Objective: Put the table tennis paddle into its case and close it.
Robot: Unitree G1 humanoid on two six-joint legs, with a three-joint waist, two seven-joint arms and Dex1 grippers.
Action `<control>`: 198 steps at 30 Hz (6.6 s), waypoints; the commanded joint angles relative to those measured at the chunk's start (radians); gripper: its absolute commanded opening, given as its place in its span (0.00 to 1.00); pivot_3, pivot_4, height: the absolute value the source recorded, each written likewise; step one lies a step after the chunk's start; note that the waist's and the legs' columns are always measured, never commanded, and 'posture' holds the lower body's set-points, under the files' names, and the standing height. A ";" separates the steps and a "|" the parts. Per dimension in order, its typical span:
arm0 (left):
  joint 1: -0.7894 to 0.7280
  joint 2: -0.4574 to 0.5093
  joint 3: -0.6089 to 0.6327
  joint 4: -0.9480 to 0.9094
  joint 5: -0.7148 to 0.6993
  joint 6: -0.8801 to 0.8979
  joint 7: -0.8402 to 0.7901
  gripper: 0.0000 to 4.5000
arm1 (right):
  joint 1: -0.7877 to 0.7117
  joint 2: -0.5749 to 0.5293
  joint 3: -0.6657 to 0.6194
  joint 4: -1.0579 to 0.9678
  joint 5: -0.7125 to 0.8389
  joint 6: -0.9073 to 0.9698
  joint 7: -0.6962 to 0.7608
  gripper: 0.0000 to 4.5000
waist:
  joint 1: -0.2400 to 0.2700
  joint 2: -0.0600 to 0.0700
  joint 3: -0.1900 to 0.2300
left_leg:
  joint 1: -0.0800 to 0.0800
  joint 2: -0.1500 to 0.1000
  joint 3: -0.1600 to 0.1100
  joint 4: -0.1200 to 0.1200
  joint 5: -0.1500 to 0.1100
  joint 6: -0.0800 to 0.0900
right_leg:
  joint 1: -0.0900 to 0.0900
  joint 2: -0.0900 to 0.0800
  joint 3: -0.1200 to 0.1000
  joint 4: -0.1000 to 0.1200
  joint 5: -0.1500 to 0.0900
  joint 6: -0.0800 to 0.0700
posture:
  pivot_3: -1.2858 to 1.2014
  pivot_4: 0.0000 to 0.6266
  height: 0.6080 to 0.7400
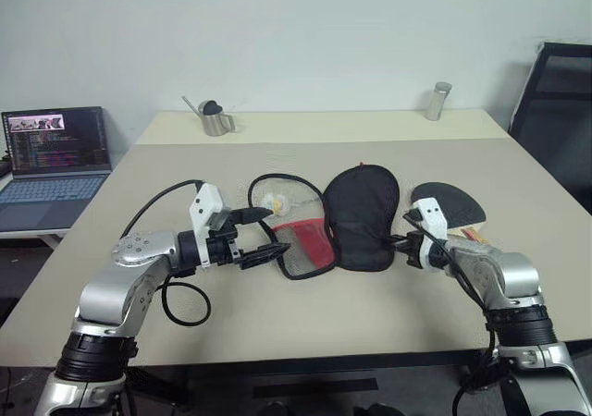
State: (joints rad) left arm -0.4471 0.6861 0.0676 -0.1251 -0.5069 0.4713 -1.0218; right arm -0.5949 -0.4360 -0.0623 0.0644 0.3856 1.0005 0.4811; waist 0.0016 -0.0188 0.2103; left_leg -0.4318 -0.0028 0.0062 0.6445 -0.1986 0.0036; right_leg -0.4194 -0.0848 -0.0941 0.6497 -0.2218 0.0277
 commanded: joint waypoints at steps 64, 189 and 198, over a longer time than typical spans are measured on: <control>-0.285 -0.131 -0.146 0.207 0.075 -0.142 -0.182 1.00 | 0.032 -0.322 -0.167 0.250 -0.073 -0.255 0.123 0.99 | 0.003 -0.001 0.000 | 0.000 -0.001 0.004 0.001 0.000 0.001 | 0.000 -0.001 0.002 -0.001 0.002 0.003 | 0.52 0.24 1.00; 0.007 0.007 0.035 0.071 0.047 -0.091 -0.019 1.00 | 0.001 0.083 0.057 -0.539 0.093 0.134 -0.060 0.99 | -0.003 -0.001 0.000 | -0.001 0.000 0.003 0.001 0.001 0.002 | -0.001 0.000 0.003 -0.002 0.005 0.003 | 0.52 0.24 1.00; 0.019 0.039 0.009 0.248 0.146 -0.205 -0.038 1.00 | -0.026 -0.246 -0.024 -0.560 0.278 0.102 0.262 0.99 | 0.001 -0.001 0.000 | -0.001 0.000 0.002 0.001 0.001 0.002 | 0.000 -0.001 0.001 -0.004 0.005 0.002 | 0.52 0.24 1.00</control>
State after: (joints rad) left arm -0.4177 0.7128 0.0752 0.1052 -0.3807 0.3069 -1.0560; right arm -0.5875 -0.6586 -0.0465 -0.4850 0.6323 1.1228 0.7080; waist 0.0024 -0.0197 0.2101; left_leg -0.4324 -0.0023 0.0082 0.6450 -0.1974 0.0058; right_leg -0.4199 -0.0857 -0.0926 0.6460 -0.2171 0.0299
